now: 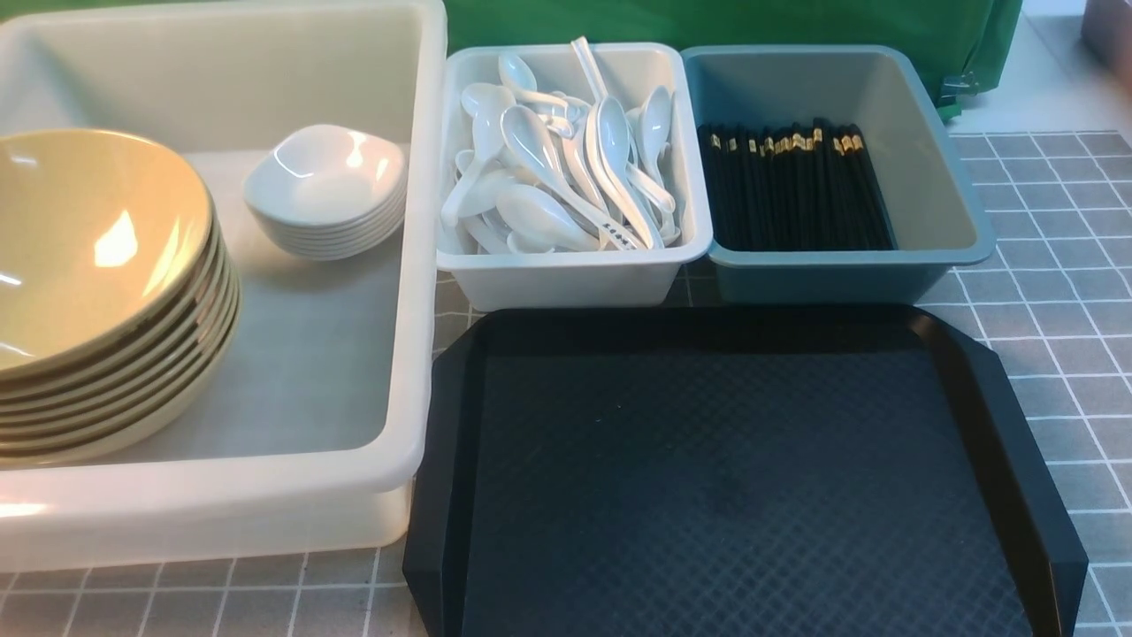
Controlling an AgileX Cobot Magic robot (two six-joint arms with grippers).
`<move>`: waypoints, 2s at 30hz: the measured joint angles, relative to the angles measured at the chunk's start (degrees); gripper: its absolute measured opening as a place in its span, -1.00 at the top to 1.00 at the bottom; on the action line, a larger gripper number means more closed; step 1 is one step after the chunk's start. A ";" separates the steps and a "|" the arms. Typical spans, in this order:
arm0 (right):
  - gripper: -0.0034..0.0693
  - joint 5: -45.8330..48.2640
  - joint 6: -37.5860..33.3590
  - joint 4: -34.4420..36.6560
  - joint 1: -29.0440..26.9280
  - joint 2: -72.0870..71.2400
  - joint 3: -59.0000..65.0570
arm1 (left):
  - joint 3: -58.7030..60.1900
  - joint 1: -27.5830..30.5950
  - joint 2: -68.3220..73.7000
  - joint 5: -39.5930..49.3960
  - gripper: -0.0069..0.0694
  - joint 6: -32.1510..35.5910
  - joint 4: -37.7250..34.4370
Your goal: On grey table put chopsticks spoon bowls plates into blue grey white boxes.
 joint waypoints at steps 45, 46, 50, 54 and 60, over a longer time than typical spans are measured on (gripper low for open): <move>0.72 0.00 -3.22 0.42 2.93 0.00 0.00 | 0.00 0.00 0.00 0.00 0.84 0.00 0.00; 0.71 0.00 -3.22 0.42 2.93 0.00 0.00 | 0.00 0.00 0.00 0.00 0.84 0.00 0.00; 0.70 0.00 -3.22 0.42 2.93 0.00 0.00 | 0.08 0.00 0.00 -0.31 0.84 0.00 0.00; 0.69 0.00 -3.22 0.42 2.93 0.00 0.00 | 1.81 0.00 -0.80 -5.54 0.84 0.00 0.17; 0.69 0.04 -3.22 0.42 2.93 0.00 0.00 | 14.63 0.00 -6.94 -34.81 0.84 0.00 -0.67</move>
